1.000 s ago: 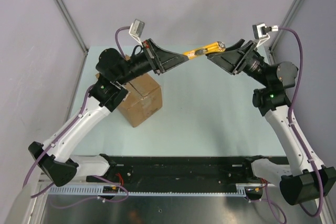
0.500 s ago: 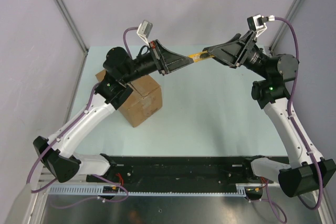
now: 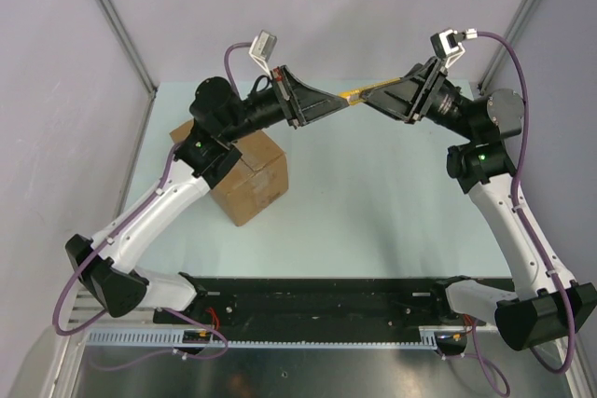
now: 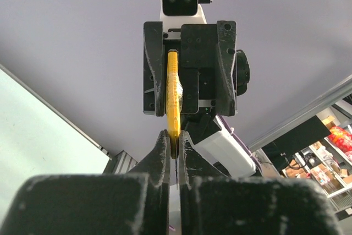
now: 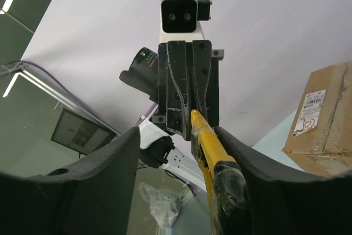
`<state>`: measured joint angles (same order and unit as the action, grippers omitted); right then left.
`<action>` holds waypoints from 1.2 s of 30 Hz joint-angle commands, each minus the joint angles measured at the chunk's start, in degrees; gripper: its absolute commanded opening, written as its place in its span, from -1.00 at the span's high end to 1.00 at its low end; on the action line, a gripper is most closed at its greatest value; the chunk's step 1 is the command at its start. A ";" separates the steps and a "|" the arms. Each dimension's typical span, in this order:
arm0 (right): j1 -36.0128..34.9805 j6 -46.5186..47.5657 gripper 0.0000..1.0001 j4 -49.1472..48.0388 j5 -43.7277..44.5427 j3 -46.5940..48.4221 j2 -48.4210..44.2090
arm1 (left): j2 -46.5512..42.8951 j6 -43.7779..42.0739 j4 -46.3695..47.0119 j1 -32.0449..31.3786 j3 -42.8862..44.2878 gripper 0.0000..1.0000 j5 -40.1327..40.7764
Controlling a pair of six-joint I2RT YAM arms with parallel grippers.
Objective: Unpack the express box
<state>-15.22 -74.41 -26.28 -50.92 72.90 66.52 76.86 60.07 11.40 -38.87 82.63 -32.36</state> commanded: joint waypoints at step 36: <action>-1.83 7.70 1.00 6.07 0.73 4.44 0.71 | -0.57 -1.62 0.73 0.29 0.34 1.00 -2.09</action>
<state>-16.08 -68.14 -19.53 -50.09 74.61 67.61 77.38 59.94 11.68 -38.44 82.63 -33.65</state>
